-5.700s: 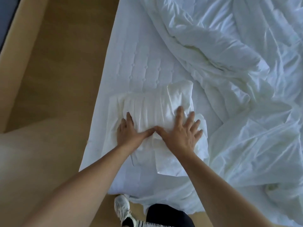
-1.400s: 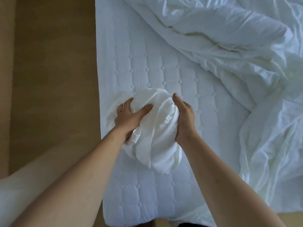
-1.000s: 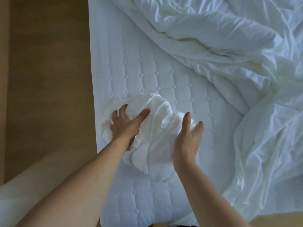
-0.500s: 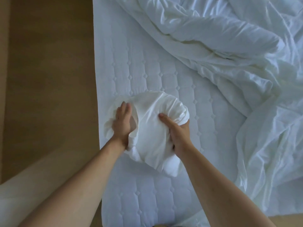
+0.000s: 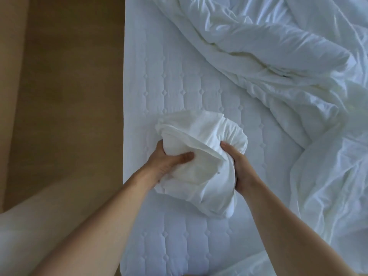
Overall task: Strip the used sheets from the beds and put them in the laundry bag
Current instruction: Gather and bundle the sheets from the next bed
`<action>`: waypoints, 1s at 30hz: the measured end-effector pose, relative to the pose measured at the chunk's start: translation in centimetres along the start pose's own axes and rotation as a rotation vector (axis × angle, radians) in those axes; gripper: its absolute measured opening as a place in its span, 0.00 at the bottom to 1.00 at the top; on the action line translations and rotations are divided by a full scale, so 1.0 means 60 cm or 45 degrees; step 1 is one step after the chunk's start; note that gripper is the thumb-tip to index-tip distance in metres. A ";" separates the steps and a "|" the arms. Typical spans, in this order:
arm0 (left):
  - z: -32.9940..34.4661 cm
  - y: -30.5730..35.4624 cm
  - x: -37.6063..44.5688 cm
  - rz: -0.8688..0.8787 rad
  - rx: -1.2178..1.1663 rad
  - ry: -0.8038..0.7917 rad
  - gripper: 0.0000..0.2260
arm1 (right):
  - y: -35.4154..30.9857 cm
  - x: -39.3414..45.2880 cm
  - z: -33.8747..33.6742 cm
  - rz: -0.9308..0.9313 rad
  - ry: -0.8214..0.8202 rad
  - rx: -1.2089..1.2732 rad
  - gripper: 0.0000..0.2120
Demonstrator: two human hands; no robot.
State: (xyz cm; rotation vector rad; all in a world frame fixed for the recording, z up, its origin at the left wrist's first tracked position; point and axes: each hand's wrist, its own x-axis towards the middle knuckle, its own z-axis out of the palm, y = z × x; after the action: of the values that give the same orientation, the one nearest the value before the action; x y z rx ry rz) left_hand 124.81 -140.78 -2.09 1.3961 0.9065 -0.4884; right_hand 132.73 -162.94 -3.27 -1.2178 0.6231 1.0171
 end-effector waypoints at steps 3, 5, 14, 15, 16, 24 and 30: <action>0.020 -0.009 -0.021 -0.101 0.011 0.126 0.54 | -0.018 -0.013 0.007 -0.121 0.103 -0.113 0.27; 0.035 -0.007 -0.028 -0.155 0.038 0.226 0.57 | -0.028 -0.031 0.015 -0.224 0.246 -0.177 0.31; 0.127 0.039 -0.019 -0.267 0.509 0.511 0.58 | 0.020 -0.050 -0.012 -0.276 0.362 -0.557 0.70; 0.129 0.033 -0.018 -0.268 0.520 0.513 0.58 | 0.024 -0.036 -0.010 -0.276 0.413 -0.616 0.70; 0.129 0.022 -0.014 -0.268 0.520 0.493 0.59 | 0.030 -0.021 -0.013 -0.275 0.451 -0.635 0.69; 0.098 -0.020 0.026 -0.189 0.142 0.259 0.64 | 0.046 0.028 -0.052 -0.371 0.473 -0.655 0.61; 0.121 0.001 0.035 -0.227 0.245 0.309 0.61 | 0.027 0.031 -0.055 -0.334 0.470 -0.606 0.57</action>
State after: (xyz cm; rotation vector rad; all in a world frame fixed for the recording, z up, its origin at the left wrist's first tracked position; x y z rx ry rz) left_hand 127.95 -147.31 -4.21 1.5804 1.2135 -0.5597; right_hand 132.53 -165.50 -6.47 -1.8813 0.4959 0.7417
